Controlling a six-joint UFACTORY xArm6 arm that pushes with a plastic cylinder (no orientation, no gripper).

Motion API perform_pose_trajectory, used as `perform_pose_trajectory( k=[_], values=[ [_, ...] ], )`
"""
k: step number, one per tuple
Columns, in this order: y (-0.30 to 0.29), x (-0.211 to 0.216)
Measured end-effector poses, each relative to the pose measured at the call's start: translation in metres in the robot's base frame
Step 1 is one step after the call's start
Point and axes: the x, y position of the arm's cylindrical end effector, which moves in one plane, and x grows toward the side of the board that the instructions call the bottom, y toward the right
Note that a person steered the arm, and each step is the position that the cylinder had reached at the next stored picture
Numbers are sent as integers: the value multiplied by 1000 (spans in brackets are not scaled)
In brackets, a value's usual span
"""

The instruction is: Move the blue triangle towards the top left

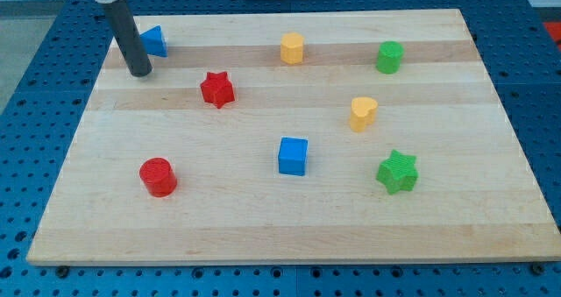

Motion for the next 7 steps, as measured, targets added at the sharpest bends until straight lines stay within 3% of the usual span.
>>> perform_pose_trajectory(
  k=[2, 5, 7],
  values=[
    [25, -31],
    [16, -80],
    [4, -80]
  ],
)
